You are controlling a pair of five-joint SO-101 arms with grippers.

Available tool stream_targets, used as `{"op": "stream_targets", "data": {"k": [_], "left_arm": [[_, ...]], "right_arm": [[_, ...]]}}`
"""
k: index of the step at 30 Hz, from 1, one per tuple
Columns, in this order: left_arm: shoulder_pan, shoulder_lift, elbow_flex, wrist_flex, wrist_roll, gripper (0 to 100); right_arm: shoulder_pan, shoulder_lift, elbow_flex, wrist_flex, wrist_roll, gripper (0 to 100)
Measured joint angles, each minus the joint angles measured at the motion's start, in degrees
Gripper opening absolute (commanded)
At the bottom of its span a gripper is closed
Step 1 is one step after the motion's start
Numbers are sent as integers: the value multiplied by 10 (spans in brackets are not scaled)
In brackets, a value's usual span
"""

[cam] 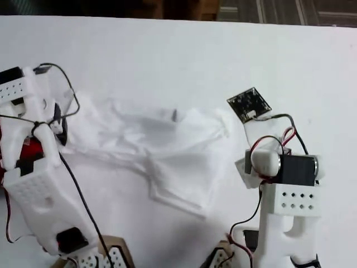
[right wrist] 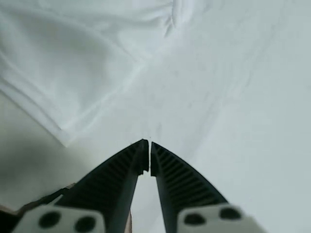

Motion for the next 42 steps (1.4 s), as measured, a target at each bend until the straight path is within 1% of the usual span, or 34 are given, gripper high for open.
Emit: {"op": "stream_targets", "data": {"k": [5,7,10,12,13,14,16,18,19,21,23,25,26,29,32,35,39,42], "left_arm": [[0,-3,0,0,-50,146],[0,-25,0,0,-101,146],[0,-86,0,0,-196,143],[0,-122,0,0,-221,133],[0,-135,0,0,-223,109],[0,-144,0,-1,-220,76],[11,-150,0,-10,-182,20],[37,-150,0,-33,-120,33],[53,-150,0,-45,-88,33],[88,-150,0,-66,-22,31],[123,-138,-3,-98,44,31],[149,-113,-4,-136,91,31],[157,-98,-4,-155,107,34],[176,-44,-4,-192,126,33],[185,13,-4,-215,118,32],[180,68,-9,-234,117,31],[163,136,-67,-233,130,31],[147,184,-143,-205,146,31]], "right_arm": [[0,0,0,0,0,18],[0,0,0,0,0,18],[0,0,0,-11,0,18],[0,0,0,-25,0,18],[0,0,0,-34,0,18],[0,0,0,-48,0,18],[0,0,0,-78,0,18],[0,0,0,-121,-5,18],[0,2,0,-147,-19,18],[0,20,0,-205,-72,18],[0,55,0,-265,-142,18],[0,108,0,-325,-201,18],[-4,144,0,-353,-218,18],[-25,277,-18,-411,-224,18],[-33,425,-83,-426,-223,18],[-33,570,-173,-425,-220,18],[-33,718,-303,-368,-217,18],[-33,793,-382,-316,-217,18]]}}
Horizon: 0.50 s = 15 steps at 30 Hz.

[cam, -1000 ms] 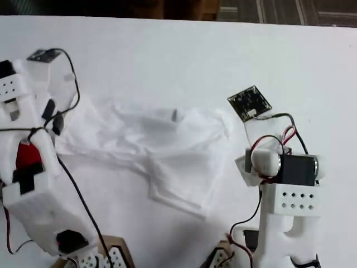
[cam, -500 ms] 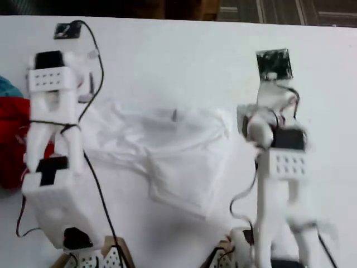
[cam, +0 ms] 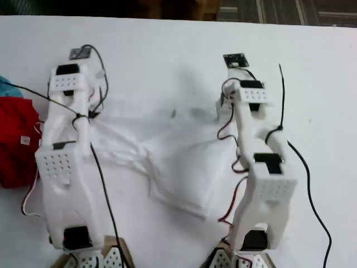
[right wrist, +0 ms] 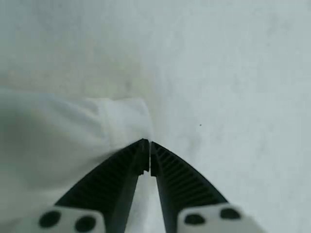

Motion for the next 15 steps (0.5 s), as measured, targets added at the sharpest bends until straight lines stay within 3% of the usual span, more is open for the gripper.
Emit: {"op": "stream_targets", "data": {"k": [15], "left_arm": [[-22,227,-433,193,3,31]], "right_arm": [[31,83,-168,98,1,18]]}}
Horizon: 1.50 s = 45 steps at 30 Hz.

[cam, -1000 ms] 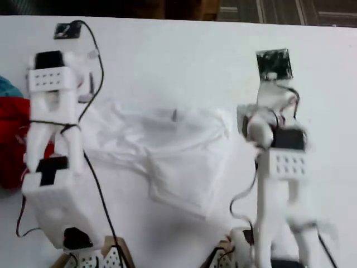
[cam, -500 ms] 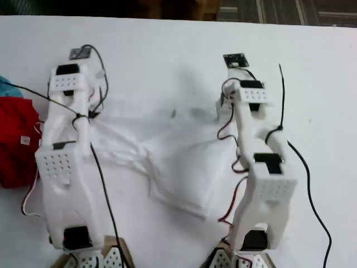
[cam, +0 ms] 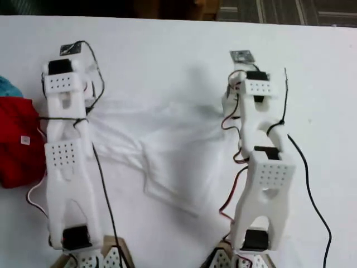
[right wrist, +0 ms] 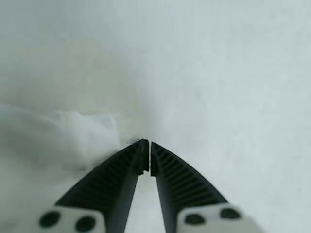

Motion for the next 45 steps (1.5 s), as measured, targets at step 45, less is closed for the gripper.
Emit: {"op": "stream_targets", "data": {"k": [45], "left_arm": [[8,25,-2,-177,-55,34]], "right_arm": [[-94,191,-338,165,-1,18]]}}
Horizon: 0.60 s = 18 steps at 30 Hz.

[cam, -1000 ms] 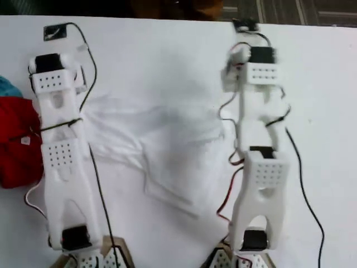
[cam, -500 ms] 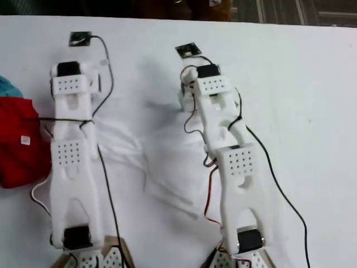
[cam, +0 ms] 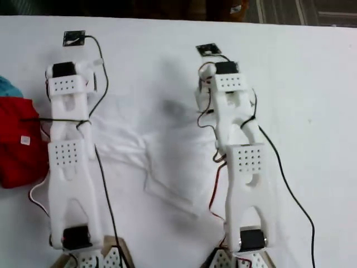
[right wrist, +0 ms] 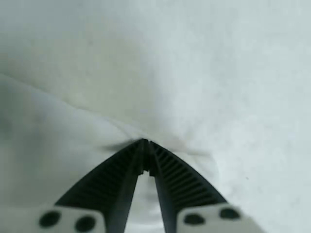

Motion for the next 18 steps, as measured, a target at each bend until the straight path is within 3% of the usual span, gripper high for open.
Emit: {"op": "stream_targets", "data": {"k": [5,9,14,18], "left_arm": [[-11,-5,-52,71,0,72],[-12,-40,-101,166,-32,117],[-26,-94,-84,190,-55,116],[-62,-181,29,190,-60,116]], "right_arm": [[5,0,-125,90,11,18],[-4,-12,-143,95,79,18],[-58,-130,-12,96,133,18],[-106,-295,171,96,160,18]]}}
